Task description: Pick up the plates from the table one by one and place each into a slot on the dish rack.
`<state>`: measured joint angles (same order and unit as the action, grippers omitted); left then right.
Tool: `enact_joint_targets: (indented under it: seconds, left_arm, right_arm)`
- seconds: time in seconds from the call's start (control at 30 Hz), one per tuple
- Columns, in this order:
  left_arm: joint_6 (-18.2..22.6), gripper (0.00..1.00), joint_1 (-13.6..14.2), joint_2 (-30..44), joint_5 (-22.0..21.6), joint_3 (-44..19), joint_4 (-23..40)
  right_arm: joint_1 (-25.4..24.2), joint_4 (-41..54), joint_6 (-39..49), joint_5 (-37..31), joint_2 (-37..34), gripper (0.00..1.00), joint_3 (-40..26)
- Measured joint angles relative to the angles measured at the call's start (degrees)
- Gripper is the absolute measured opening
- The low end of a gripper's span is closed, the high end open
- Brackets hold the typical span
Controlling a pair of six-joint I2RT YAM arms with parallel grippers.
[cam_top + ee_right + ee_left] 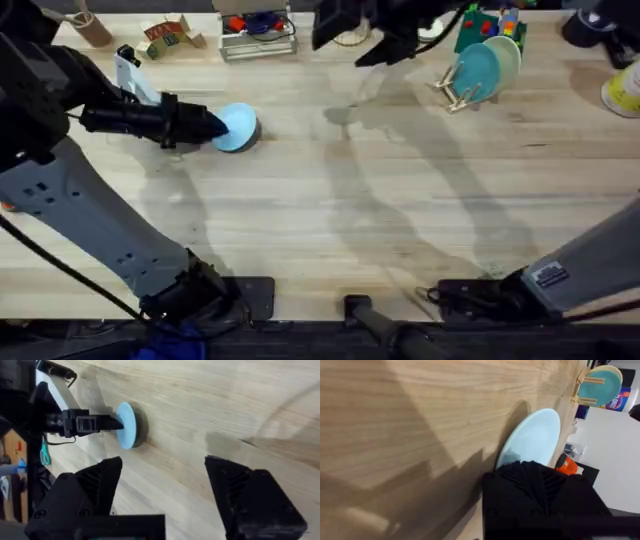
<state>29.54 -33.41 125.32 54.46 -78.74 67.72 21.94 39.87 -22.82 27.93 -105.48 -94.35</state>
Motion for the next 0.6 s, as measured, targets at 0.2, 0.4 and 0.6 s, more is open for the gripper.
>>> enact_joint_targets:
  seconds: [0.2, 0.4, 0.6]
  left_arm:
    - [0.0, 0.041, 0.0, 0.0, 0.0, 0.0, 0.0]
    - [0.0, 0.041, 0.0, 0.0, 0.0, 0.0, 0.0]
    - [0.0, 0.041, 0.0, 0.0, 0.0, 0.0, 0.0]
  right_arm:
    - [3.2, -4.1, -1.9, 0.0, -4.0, 0.994, 0.0]
    - [5.8, -8.0, -3.0, 0.0, -7.1, 0.994, 0.0]
    - [7.4, -11.5, -3.8, 0.0, -8.8, 0.993, 0.0]
